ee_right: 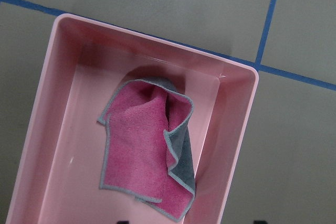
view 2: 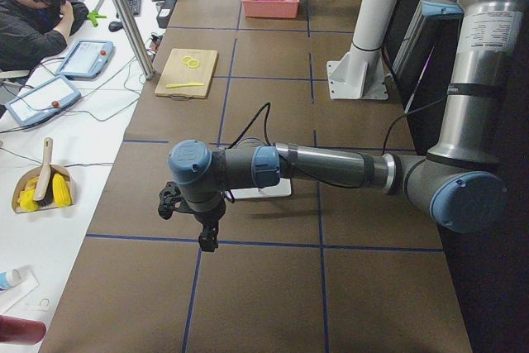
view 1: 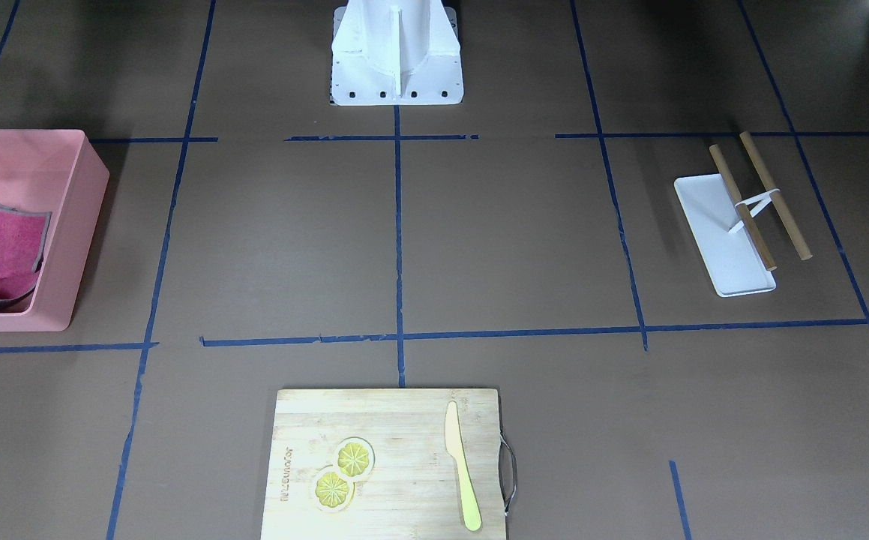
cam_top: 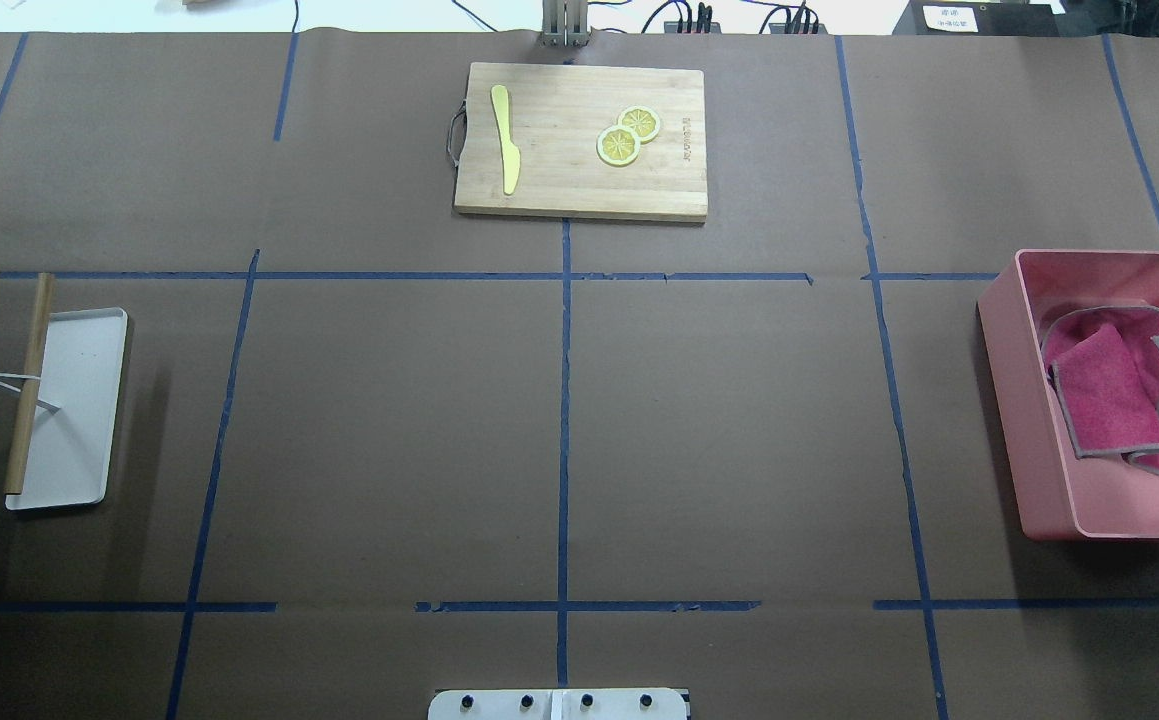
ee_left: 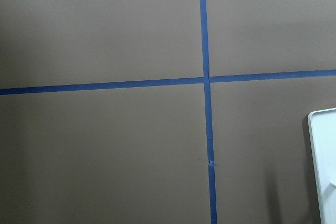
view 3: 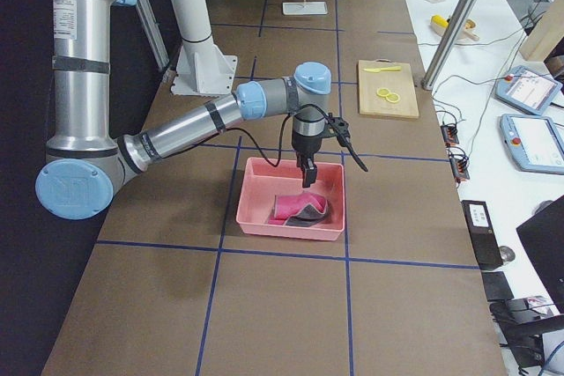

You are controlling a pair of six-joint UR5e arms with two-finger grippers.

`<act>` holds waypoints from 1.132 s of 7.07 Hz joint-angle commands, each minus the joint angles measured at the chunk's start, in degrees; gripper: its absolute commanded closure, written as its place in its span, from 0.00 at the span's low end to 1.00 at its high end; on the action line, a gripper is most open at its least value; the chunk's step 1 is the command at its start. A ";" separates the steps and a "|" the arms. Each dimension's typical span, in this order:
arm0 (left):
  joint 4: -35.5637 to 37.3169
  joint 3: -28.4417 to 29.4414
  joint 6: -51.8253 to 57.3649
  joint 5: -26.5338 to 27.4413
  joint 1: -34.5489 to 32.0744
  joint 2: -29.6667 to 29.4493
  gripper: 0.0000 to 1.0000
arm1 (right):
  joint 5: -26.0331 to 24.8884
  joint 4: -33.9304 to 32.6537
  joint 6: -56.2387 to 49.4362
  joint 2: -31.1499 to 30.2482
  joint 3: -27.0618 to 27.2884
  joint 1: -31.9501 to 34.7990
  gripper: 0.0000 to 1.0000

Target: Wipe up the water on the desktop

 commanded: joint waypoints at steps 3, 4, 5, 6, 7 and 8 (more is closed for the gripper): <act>0.16 0.83 -0.29 0.00 0.13 -0.02 0.00 | 14.90 0.11 -19.82 -1.32 -13.61 13.41 0.00; 0.16 1.01 -0.29 0.00 0.04 0.07 0.00 | 15.52 4.55 -20.66 -2.98 -16.79 14.48 0.00; 0.07 1.36 -0.29 0.00 0.04 -0.02 0.00 | 15.44 9.29 -20.49 -3.26 -19.96 16.23 0.00; 0.07 1.37 -0.29 0.00 0.04 -0.02 0.00 | 14.31 10.47 -19.27 -2.57 -20.34 16.42 0.00; 0.07 1.37 -0.29 0.00 0.04 0.07 0.00 | 10.47 11.09 -13.00 -1.34 -20.25 16.86 0.00; -0.02 1.37 -0.29 0.00 0.04 -0.02 0.00 | 7.91 13.80 -10.32 -1.33 -20.51 16.86 0.00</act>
